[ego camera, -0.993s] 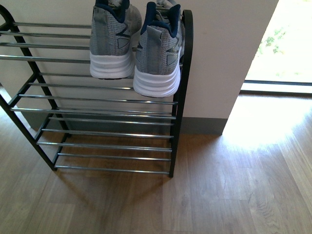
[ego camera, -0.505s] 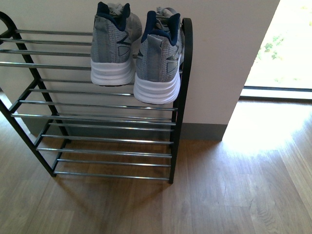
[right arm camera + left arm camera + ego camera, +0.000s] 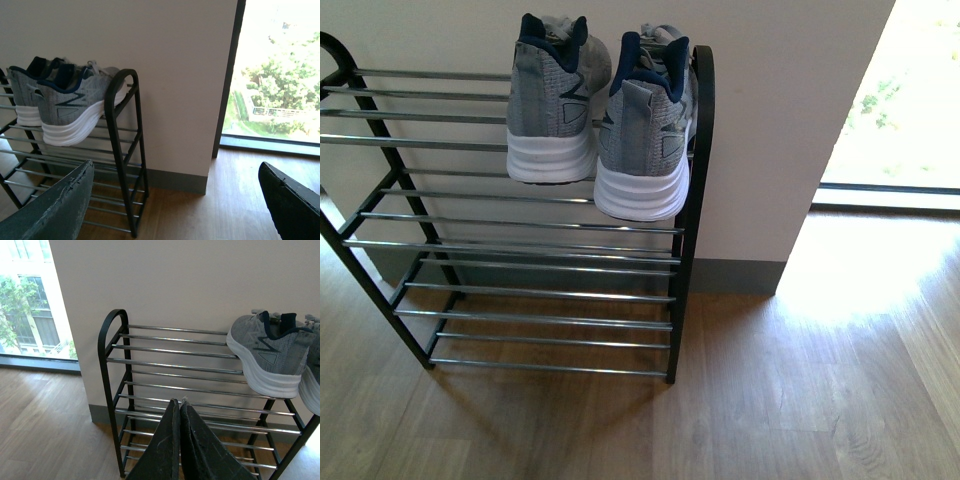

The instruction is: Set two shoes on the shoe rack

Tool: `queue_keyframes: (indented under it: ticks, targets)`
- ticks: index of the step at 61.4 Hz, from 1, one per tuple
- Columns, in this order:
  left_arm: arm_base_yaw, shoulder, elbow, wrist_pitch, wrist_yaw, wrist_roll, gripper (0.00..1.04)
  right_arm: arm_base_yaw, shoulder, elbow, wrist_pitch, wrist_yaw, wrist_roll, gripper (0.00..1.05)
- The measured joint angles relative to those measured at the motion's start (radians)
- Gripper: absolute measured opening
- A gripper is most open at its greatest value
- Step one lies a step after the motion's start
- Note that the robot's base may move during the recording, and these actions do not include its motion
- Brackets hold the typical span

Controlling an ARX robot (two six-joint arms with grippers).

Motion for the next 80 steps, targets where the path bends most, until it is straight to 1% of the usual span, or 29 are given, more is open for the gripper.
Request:
queue_keyframes:
  ticks: [5,9,14,28,55,57,59,63,80]
  targets:
    - [0.0,-0.035,-0.006,-0.027,0.0,0.0,0.01,0.0,0.0,0.0,0.0,0.0,0.0,0.96]
    - [0.0,-0.048,-0.028,-0.006,0.0,0.0,0.01,0.0,0.0,0.0,0.0,0.0,0.0,0.96]
    - [0.0,-0.074,-0.037,-0.023,0.0,0.001,0.01,0.0,0.0,0.0,0.0,0.0,0.0,0.96]
    - [0.0,-0.171,-0.037,-0.116,0.0,0.001,0.01,0.0,0.0,0.0,0.0,0.0,0.0,0.96]
    - [0.0,-0.302,-0.037,-0.246,0.0,0.001,0.01,0.0,0.0,0.0,0.0,0.0,0.0,0.96]
    - [0.0,-0.323,-0.037,-0.269,0.0,0.001,0.01,0.0,0.0,0.0,0.0,0.0,0.0,0.96]
    - [0.0,-0.377,-0.037,-0.349,0.001,0.002,0.01,0.0,0.0,0.0,0.0,0.0,0.0,0.96]
    - [0.0,-0.459,-0.037,-0.421,0.0,0.001,0.01,0.0,0.0,0.0,0.0,0.0,0.0,0.96]
    - [0.001,-0.467,-0.037,-0.429,0.0,0.002,0.01,0.0,0.0,0.0,0.0,0.0,0.0,0.96]
